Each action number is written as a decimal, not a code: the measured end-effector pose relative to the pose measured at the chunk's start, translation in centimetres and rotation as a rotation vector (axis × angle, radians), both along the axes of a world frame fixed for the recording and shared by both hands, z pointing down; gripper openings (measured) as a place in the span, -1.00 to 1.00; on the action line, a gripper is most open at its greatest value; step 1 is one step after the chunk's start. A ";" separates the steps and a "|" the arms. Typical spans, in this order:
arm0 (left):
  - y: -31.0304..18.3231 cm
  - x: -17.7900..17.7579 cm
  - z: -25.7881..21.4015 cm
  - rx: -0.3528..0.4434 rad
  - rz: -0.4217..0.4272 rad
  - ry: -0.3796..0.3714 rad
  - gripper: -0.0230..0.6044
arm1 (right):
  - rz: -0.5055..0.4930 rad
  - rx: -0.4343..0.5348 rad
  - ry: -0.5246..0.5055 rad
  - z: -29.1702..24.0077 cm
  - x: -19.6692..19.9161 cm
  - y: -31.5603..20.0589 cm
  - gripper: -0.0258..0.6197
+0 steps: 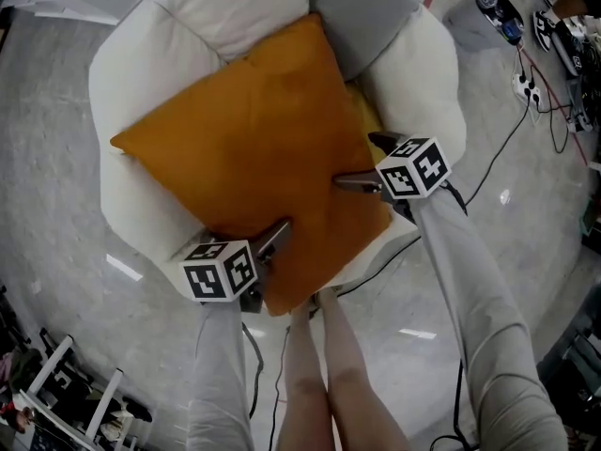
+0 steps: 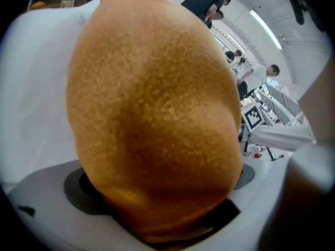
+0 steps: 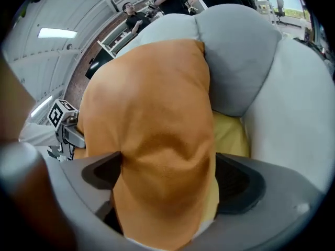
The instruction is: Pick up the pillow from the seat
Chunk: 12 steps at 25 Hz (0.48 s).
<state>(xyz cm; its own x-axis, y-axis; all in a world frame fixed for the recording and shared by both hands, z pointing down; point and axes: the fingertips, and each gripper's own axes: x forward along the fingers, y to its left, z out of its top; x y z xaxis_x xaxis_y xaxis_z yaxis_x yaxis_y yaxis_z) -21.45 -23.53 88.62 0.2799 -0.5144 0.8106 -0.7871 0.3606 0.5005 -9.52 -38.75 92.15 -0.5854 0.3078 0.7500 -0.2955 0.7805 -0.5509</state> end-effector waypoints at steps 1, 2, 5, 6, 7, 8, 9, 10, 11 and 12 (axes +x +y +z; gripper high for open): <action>-0.3 0.0 0.2 0.001 0.003 -0.001 0.96 | 0.006 -0.015 -0.002 0.5 -0.1 -0.1 0.73; -0.4 0.1 0.4 0.001 0.006 -0.001 0.96 | 0.010 -0.030 -0.005 1.0 -0.3 -0.1 0.77; -0.7 0.0 1.1 0.011 0.008 0.002 0.96 | -0.002 -0.077 -0.017 2.2 -1.0 0.1 0.82; -0.9 -0.1 1.3 0.017 0.007 0.000 0.96 | -0.009 -0.091 -0.021 2.6 -1.3 0.2 0.82; -1.0 -0.2 1.5 0.023 0.005 -0.003 0.95 | -0.014 -0.103 -0.024 2.9 -1.6 0.4 0.81; -1.1 -0.2 1.7 0.029 0.003 -0.008 0.95 | -0.017 -0.111 -0.028 3.3 -1.9 0.4 0.81; -1.2 -0.3 1.8 0.033 0.001 -0.013 0.95 | -0.018 -0.114 -0.034 3.5 -2.1 0.5 0.81; -1.3 -0.3 1.9 0.036 0.001 -0.016 0.95 | -0.016 -0.114 -0.042 3.6 -2.2 0.6 0.81; -1.4 -0.3 1.9 0.038 0.003 -0.017 0.95 | -0.014 -0.114 -0.053 3.6 -2.3 0.7 0.80; -1.4 -0.2 1.9 0.040 0.006 -0.018 0.94 | -0.011 -0.116 -0.064 3.5 -2.4 0.9 0.73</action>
